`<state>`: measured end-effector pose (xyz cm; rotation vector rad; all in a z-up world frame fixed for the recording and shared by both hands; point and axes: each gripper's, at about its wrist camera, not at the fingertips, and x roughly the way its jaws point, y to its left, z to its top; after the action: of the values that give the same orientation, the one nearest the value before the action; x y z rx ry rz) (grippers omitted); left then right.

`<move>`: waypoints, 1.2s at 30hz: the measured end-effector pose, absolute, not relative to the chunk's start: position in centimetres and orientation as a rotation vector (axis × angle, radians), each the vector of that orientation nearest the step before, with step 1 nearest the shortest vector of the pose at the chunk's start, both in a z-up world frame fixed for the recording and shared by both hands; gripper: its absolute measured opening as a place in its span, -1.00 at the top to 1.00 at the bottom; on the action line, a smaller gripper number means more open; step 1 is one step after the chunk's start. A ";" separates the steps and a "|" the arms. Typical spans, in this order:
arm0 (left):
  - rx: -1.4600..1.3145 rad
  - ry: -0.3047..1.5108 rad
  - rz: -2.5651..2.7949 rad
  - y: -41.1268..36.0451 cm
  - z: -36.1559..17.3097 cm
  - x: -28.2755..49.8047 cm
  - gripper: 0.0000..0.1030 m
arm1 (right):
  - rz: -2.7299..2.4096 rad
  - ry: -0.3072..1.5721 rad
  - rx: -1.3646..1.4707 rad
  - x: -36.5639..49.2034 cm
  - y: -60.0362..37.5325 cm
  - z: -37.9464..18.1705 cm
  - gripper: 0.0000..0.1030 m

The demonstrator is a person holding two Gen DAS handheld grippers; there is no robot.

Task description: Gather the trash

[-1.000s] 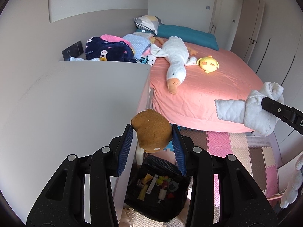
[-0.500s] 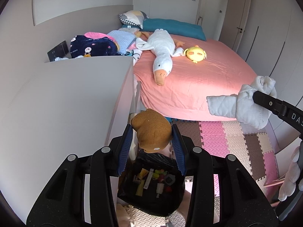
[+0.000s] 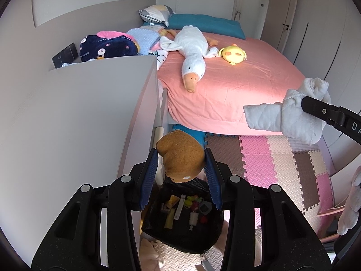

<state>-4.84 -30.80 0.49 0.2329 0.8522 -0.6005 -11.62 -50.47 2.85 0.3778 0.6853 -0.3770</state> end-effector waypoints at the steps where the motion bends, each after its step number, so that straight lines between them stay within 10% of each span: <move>1: 0.231 0.853 -0.602 -30.7 0.4 -4.8 0.18 | -0.375 0.690 0.377 -11.5 -50.4 2.8 0.20; 2: 0.230 0.847 -0.616 -30.8 0.5 -4.9 0.15 | -0.372 0.696 0.375 -11.3 -50.4 2.9 0.11; 5: 0.247 0.764 -0.617 -30.4 0.9 -5.8 -0.87 | -0.375 0.678 0.362 -11.3 -50.0 3.4 -0.20; 8: 0.307 0.671 -0.570 -30.1 1.3 -6.7 -0.89 | -0.391 0.637 0.324 -11.7 -49.3 4.1 -0.47; 36: 0.221 0.700 -0.594 -28.6 1.5 -6.1 -0.89 | -0.373 0.648 0.285 -11.4 -48.3 4.5 -0.47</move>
<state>-6.08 -28.58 1.49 0.2207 0.6996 -0.5938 -11.41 -48.28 4.55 0.2852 0.6482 -0.3732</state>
